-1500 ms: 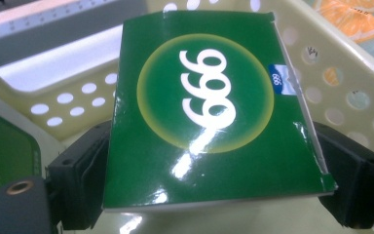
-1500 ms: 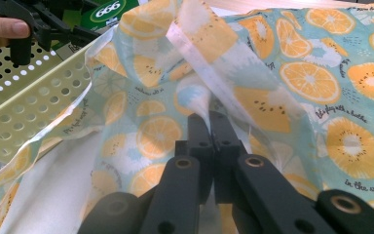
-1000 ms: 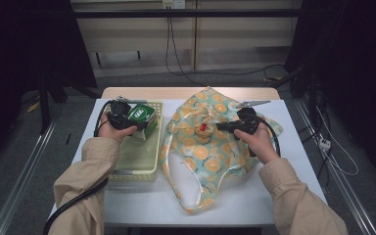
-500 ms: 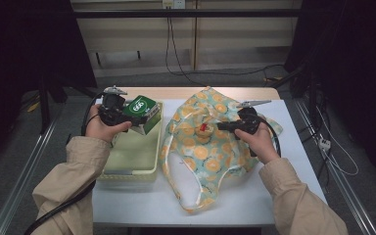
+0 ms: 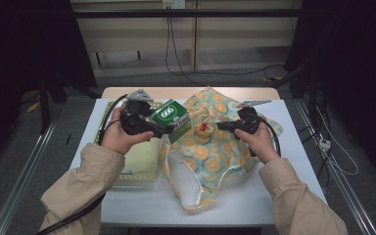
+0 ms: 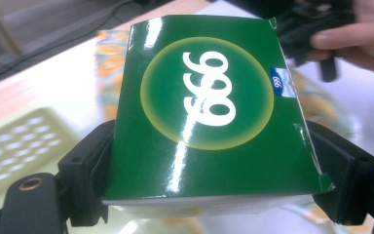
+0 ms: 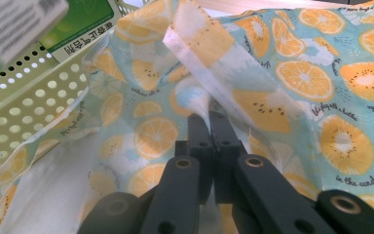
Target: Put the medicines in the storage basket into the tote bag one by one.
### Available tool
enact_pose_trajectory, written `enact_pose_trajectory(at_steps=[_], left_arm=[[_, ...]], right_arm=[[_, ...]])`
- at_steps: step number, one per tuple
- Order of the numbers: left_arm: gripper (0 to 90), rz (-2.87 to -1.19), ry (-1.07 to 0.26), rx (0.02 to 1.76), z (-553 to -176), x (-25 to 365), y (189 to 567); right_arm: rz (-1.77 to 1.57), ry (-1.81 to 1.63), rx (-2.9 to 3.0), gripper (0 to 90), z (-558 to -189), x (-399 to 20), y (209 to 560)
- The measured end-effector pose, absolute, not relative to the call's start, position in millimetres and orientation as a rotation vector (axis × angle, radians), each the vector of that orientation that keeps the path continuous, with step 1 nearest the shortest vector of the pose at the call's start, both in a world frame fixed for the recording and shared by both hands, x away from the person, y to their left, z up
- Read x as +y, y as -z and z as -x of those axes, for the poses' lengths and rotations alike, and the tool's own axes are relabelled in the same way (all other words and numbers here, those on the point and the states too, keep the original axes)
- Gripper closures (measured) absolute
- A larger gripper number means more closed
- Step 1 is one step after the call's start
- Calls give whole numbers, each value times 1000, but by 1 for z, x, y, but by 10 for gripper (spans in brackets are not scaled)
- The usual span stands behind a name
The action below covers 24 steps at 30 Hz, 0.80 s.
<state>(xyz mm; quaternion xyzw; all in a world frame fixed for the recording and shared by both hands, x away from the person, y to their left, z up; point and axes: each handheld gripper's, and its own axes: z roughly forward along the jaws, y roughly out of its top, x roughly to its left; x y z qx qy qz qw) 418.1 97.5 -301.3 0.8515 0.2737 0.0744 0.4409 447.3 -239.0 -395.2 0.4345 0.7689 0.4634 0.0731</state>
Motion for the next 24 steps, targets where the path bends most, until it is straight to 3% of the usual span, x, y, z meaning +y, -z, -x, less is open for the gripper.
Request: enact_pose_trajectory(at_steps=[24], left_arm=[[161, -2232, -56, 632, -408, 3, 382]], right_arm=[[-1288, -1388, 2310, 899, -444, -243, 384]])
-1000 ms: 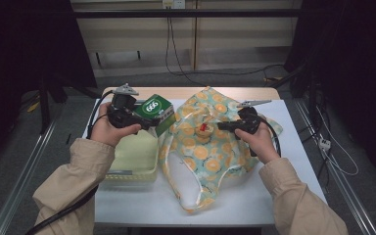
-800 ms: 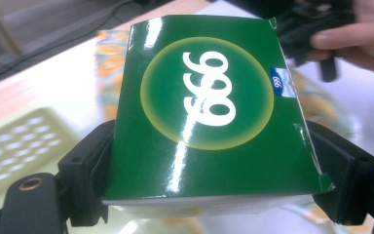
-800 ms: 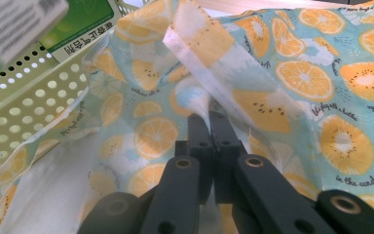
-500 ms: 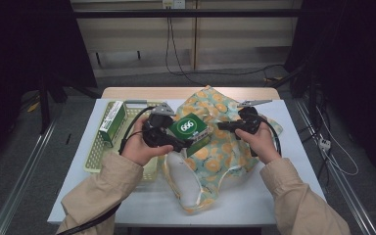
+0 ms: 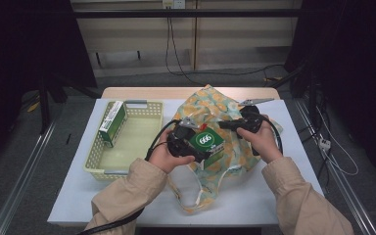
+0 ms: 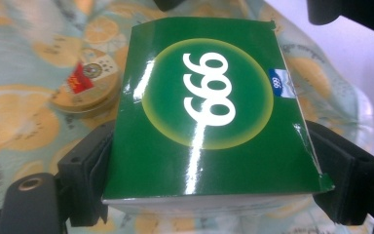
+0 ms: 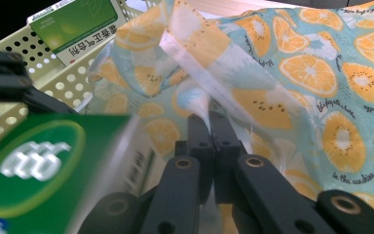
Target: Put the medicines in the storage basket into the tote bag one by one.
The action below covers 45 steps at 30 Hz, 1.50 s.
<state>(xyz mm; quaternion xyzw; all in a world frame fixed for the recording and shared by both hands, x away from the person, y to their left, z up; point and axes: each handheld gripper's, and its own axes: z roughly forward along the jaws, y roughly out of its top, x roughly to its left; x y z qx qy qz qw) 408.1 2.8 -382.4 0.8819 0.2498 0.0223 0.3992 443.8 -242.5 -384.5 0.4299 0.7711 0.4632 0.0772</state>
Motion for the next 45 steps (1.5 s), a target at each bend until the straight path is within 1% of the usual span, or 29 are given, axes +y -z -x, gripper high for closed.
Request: enact_pose_trajectory(at_steps=[13, 27, 37, 42, 45], left_arm=[[159, -2227, -127, 712, -423, -17, 412], [157, -2174, -187, 800, -458, -24, 418], [155, -2123, -271, 845, -481, -32, 423], [139, -2124, -288, 836, -483, -34, 426], [126, -2133, -263, 841, -481, -33, 424]], right_arm=[[-1275, -1402, 2316, 899, -443, -242, 384], [-1269, -1415, 2309, 899, -441, -242, 381], [-1269, -1424, 2317, 899, -443, -241, 384], [-1273, -1423, 2325, 898, -443, -242, 385], [-1274, -1424, 2324, 898, -444, -243, 386]])
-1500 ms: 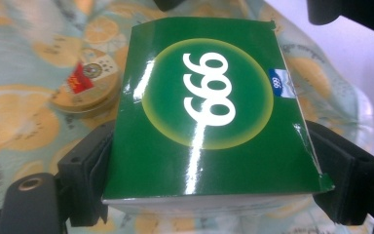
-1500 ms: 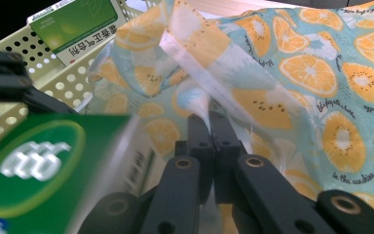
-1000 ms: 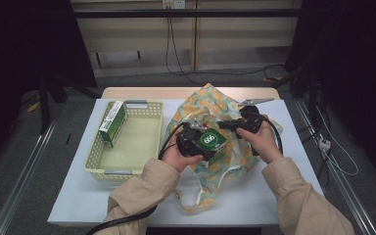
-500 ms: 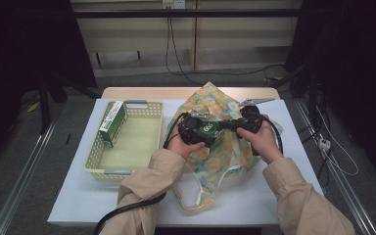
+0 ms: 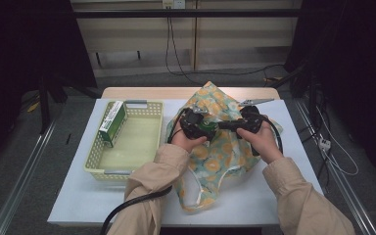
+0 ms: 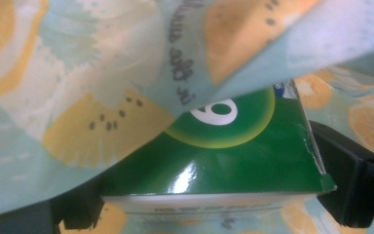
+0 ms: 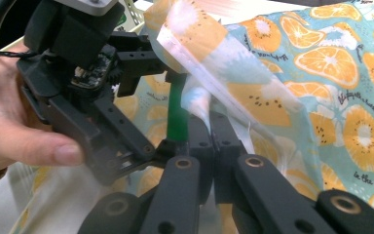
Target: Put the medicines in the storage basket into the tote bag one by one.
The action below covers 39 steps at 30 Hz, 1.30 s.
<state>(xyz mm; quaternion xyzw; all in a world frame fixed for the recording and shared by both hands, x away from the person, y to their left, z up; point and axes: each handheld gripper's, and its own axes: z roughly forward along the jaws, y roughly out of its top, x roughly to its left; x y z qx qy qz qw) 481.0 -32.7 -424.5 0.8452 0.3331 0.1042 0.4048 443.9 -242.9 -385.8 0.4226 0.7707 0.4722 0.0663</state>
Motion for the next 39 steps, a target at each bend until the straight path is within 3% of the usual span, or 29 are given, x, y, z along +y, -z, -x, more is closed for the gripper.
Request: enact_pose_trajectory(at_steps=[5, 21, 39], left_arm=[[82, -2169, -208, 837, -473, -28, 418], [80, -2224, -159, 726, -439, 7, 385], [66, -2179, -155, 730, -436, 73, 357]], right_arm=[[-1277, -1419, 2318, 898, -444, -243, 387], [-1289, -1394, 2314, 898, -444, -238, 389], [-1286, -1395, 2320, 898, -442, -239, 390]])
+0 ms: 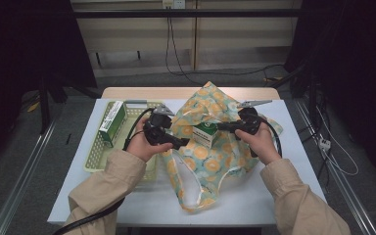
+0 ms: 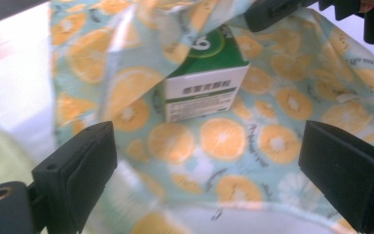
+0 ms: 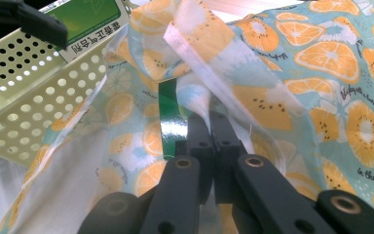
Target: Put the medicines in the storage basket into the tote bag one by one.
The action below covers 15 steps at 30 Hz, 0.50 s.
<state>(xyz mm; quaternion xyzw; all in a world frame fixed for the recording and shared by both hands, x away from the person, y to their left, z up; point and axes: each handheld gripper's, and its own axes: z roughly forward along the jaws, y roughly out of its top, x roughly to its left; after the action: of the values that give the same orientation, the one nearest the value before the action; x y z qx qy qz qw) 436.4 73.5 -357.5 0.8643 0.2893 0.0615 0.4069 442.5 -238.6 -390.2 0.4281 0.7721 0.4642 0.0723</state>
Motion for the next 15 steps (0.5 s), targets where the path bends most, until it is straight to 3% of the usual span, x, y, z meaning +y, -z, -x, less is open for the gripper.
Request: enact_pose_trajectory(at_steps=[15], left_arm=[[57, -2186, -227, 793, -446, 133, 348]], right_arm=[[-1297, -1397, 2318, 898, -443, -237, 391]])
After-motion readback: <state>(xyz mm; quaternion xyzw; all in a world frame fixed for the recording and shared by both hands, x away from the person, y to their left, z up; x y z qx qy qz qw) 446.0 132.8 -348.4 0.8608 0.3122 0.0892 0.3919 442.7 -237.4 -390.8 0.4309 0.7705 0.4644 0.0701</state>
